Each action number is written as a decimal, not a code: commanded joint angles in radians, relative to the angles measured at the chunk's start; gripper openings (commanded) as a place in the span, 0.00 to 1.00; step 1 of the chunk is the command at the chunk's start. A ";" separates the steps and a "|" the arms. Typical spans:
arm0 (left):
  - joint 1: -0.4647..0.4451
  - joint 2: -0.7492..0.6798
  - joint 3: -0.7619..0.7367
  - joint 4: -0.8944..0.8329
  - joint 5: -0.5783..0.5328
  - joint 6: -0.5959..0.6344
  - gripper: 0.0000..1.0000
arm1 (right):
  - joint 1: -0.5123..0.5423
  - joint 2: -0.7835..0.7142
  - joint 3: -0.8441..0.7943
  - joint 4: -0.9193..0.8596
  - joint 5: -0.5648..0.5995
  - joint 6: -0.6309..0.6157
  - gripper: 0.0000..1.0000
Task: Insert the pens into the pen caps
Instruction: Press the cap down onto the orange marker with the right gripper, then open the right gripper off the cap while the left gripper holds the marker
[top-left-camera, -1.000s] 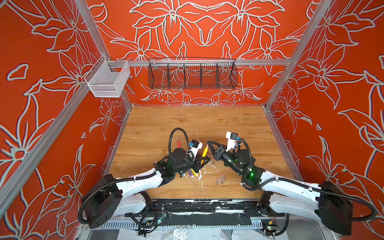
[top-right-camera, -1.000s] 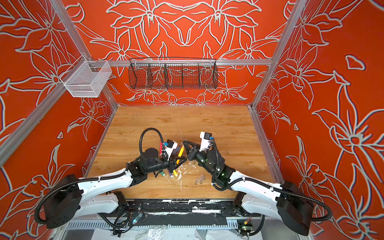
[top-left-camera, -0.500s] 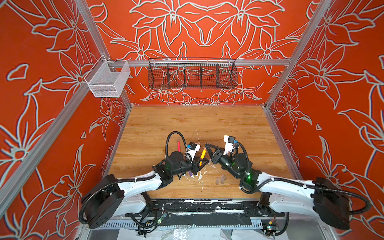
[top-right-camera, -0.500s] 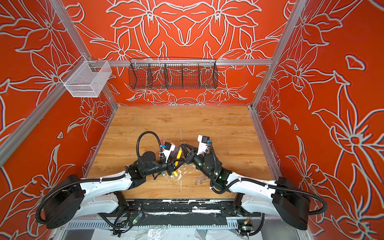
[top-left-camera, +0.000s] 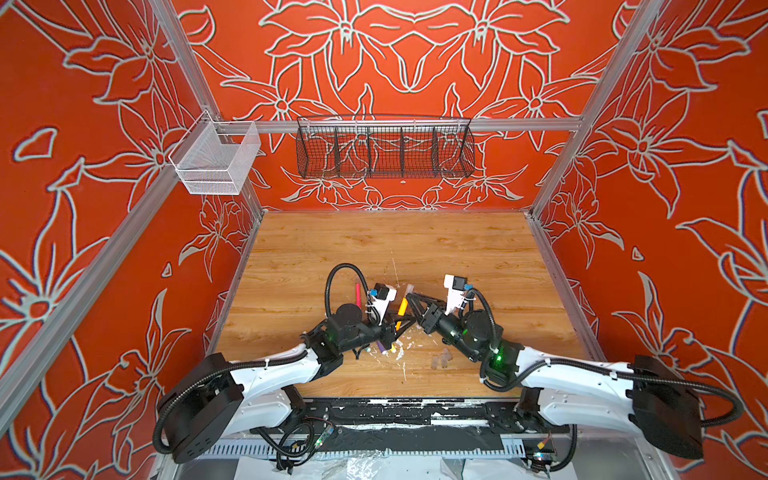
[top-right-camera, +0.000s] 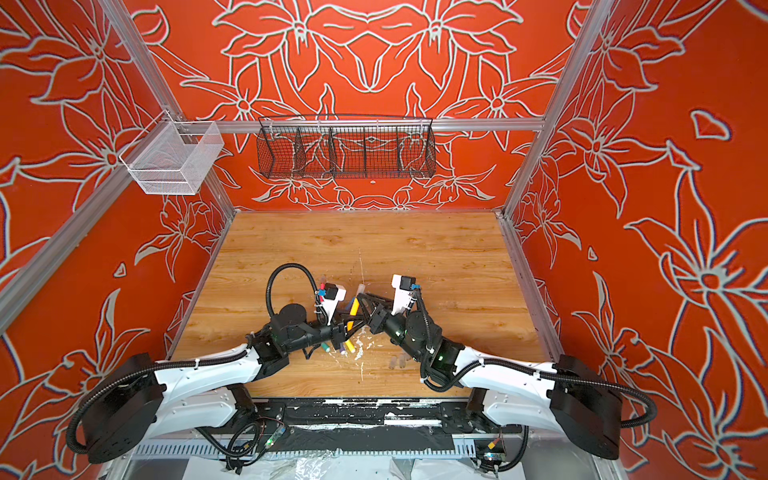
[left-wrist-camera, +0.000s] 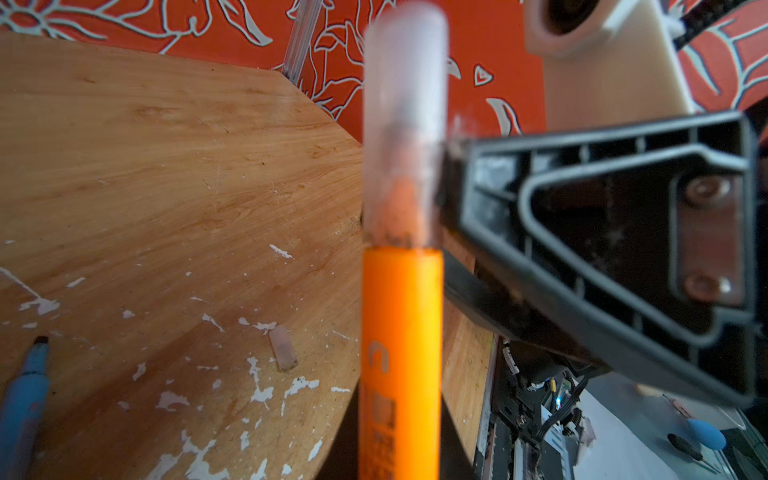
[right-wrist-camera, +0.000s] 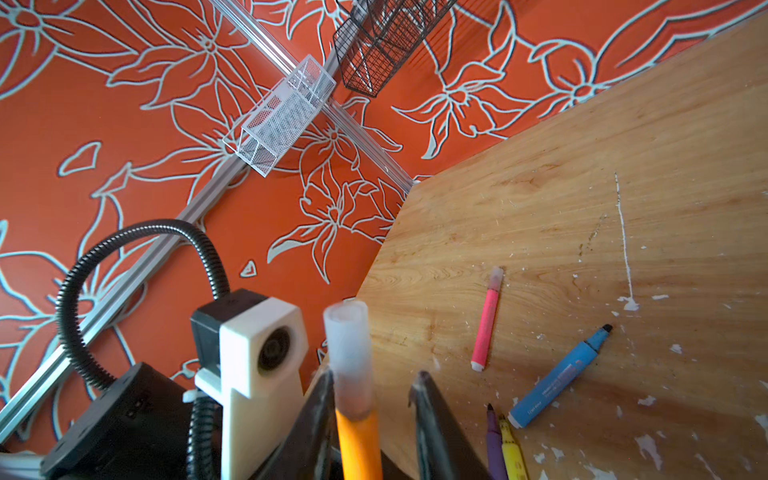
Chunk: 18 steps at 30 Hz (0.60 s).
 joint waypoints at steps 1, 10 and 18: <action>0.004 -0.033 0.009 0.040 -0.009 0.058 0.00 | 0.003 -0.048 0.018 -0.093 0.002 -0.022 0.41; 0.004 -0.031 0.008 -0.019 0.034 0.177 0.00 | 0.003 -0.178 0.099 -0.259 -0.008 -0.109 0.52; 0.004 -0.025 -0.003 0.001 0.114 0.212 0.00 | 0.001 -0.152 0.174 -0.334 0.045 -0.136 0.52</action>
